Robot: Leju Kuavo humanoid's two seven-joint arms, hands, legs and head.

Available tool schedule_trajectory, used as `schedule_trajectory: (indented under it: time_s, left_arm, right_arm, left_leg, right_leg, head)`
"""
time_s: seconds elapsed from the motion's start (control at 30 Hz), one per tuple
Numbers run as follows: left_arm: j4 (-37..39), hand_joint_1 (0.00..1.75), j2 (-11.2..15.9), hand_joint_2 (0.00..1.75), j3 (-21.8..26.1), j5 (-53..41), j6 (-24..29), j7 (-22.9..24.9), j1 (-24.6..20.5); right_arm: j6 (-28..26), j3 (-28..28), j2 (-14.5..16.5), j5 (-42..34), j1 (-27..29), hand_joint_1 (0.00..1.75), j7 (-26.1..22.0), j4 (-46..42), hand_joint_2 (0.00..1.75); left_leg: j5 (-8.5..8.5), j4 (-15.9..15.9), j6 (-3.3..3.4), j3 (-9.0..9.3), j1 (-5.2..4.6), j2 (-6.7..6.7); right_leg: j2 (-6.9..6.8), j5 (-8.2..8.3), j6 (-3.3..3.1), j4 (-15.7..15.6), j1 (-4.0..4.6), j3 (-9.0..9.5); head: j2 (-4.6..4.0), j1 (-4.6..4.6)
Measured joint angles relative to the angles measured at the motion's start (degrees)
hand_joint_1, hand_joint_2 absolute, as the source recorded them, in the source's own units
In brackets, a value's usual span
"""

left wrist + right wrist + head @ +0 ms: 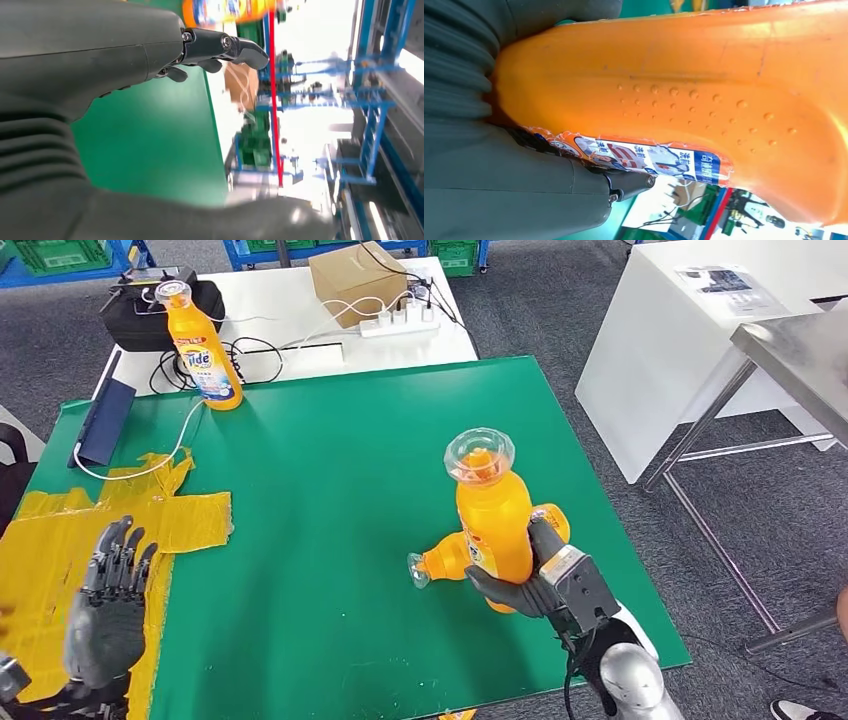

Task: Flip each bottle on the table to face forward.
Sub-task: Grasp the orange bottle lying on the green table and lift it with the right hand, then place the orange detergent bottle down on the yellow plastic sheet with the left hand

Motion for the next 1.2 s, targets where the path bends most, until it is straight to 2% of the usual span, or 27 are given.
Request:
schedule_trajectory:
  time_s: [0.13, 0.3, 0.37, 0.43, 0.5, 0.57, 0.7, 0.9, 1.2]
  left_arm:
    - [-0.4, 0.0, 0.0, 1.75, -2.5, 0.1, 0.8, 0.1, -0.1]
    - [-0.5, 0.0, 0.0, 1.75, -2.7, 0.1, 1.0, 0.1, -0.1]
    - [-1.3, 0.0, 0.0, 1.75, -4.2, 0.4, 1.5, 0.3, -0.4]
    - [-2.6, 0.0, 0.0, 1.75, -8.6, 0.9, 2.7, 1.4, -1.8]
    - [-3.1, 0.0, 0.0, 1.75, -14.0, 1.1, 3.8, 2.3, -3.8]
    - [-3.1, 0.0, 0.0, 1.75, -16.7, 1.0, 4.0, 2.3, -5.0]
    - [-3.1, 0.0, 0.0, 1.75, -17.9, 0.9, 4.0, 2.2, -5.2]
    - [-2.9, 0.0, 0.0, 1.75, -18.8, 0.8, 3.4, 2.1, -5.5]
    - [0.8, 0.0, 0.0, 1.75, -23.0, 0.2, 3.5, 2.6, -9.9]
  right_arm:
    - [0.2, 1.5, 1.3, 0.0, -2.3, 1.75, 0.9, 1.0, 1.75]
    - [0.2, 1.6, 1.3, 0.1, -2.6, 1.75, 0.9, 1.2, 1.75]
    - [0.4, 2.9, 2.1, 0.1, -4.9, 1.75, 2.2, 2.4, 1.75]
    - [0.6, 7.8, 4.8, -0.3, -11.2, 1.75, 4.5, 7.3, 1.75]
    - [0.4, 16.1, 8.7, -1.0, -18.1, 1.75, 6.1, 14.6, 1.75]
    - [0.0, 22.0, 11.1, -1.6, -21.5, 1.75, 6.7, 18.8, 1.75]
    - [0.0, 25.4, 12.5, -1.8, -22.7, 1.75, 6.9, 20.8, 1.75]
    - [-1.0, 27.9, 12.9, -1.7, -23.5, 1.75, 7.5, 22.4, 1.75]
    - [-1.7, 32.7, 13.2, 0.3, -23.6, 1.75, 10.2, 23.6, 1.75]
  left_leg:
    - [0.0, 0.0, 0.0, -0.08, 0.01, 0.03]
    - [0.0, 0.0, 0.0, -0.09, 0.01, 0.04]
    - [0.03, 0.0, 0.0, -0.09, 0.01, 0.07]
    - [0.12, 0.0, 0.02, -0.09, 0.01, 0.06]
    - [0.19, 0.0, 0.04, -0.12, 0.01, 0.02]
    - [0.19, 0.0, 0.04, -0.14, 0.01, 0.01]
    - [0.16, 0.0, 0.04, -0.17, 0.0, -0.01]
    - [0.16, 0.0, 0.04, -0.18, 0.0, -0.04]
    - [0.19, 0.0, 0.04, -0.23, 0.0, -0.2]
  right_leg:
    - [0.01, 0.01, 0.01, 0.0, 0.01, -0.03]
    - [0.01, 0.02, 0.01, 0.0, 0.01, -0.04]
    - [0.03, 0.04, 0.02, 0.0, 0.01, -0.09]
    - [0.01, 0.07, 0.03, 0.0, 0.02, -0.14]
    - [-0.02, 0.07, 0.04, 0.1, 0.02, -0.14]
    - [-0.03, 0.07, 0.04, 0.1, 0.02, -0.15]
    - [-0.05, 0.06, 0.05, 0.0, 0.01, -0.17]
    - [-0.08, 0.06, 0.05, 0.0, 0.01, -0.22]
    - [-0.2, 0.09, 0.07, 0.0, 0.01, -0.23]
  head:
    - [0.0, 0.0]
    - [0.0, 0.0]
    - [0.0, -0.01]
    - [0.0, -0.01]
    - [0.0, 0.0]
    - [0.0, 0.0]
    - [0.0, 0.0]
    - [0.0, 0.0]
    - [0.0, -0.01]
